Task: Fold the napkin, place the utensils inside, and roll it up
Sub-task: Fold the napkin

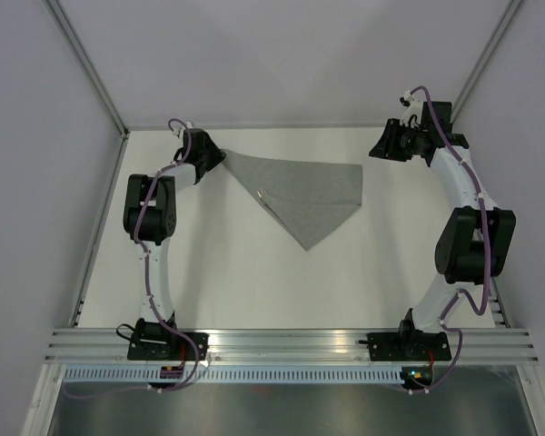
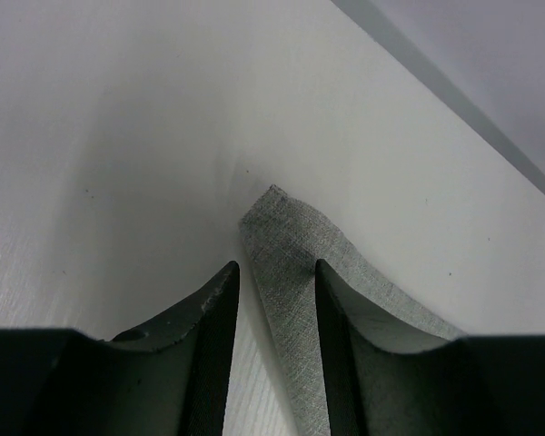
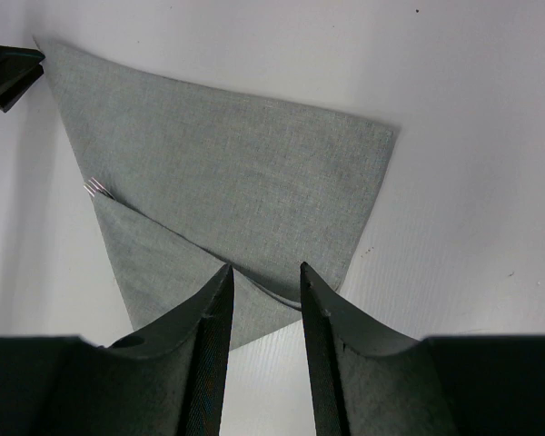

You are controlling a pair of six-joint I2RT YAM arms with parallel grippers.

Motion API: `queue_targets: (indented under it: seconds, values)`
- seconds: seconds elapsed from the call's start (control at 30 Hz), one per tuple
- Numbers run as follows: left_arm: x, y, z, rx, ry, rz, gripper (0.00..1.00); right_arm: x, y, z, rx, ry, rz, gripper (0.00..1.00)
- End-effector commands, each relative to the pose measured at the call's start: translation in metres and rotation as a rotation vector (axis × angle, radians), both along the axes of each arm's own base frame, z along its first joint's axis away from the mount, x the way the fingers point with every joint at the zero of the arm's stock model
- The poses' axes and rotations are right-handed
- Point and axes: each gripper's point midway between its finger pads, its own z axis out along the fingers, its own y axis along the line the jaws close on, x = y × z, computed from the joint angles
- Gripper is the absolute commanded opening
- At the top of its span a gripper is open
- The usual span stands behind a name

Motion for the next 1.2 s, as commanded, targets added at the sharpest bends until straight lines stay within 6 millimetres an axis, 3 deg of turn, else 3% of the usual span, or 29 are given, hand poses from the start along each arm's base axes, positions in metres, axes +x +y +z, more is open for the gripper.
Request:
queue_targets:
  seconds: [0.0, 0.47, 0.67, 1.17]
  values:
    - [0.009, -0.005, 0.005, -0.047, -0.002, 0.019, 0.44, 0.008, 0.0, 0.012, 0.02, -0.025, -0.009, 0.41]
    - [0.012, -0.01, 0.002, -0.058, 0.014, -0.003, 0.17, 0.008, 0.0, 0.01, 0.021, -0.019, -0.009, 0.4]
    - [0.004, -0.007, 0.01, -0.052, -0.006, 0.0, 0.04, 0.009, 0.0, 0.008, 0.021, -0.016, -0.009, 0.4]
    - [-0.031, 0.023, 0.029, -0.059, -0.061, 0.041, 0.02, 0.003, 0.002, 0.009, 0.025, -0.013, 0.003, 0.4]
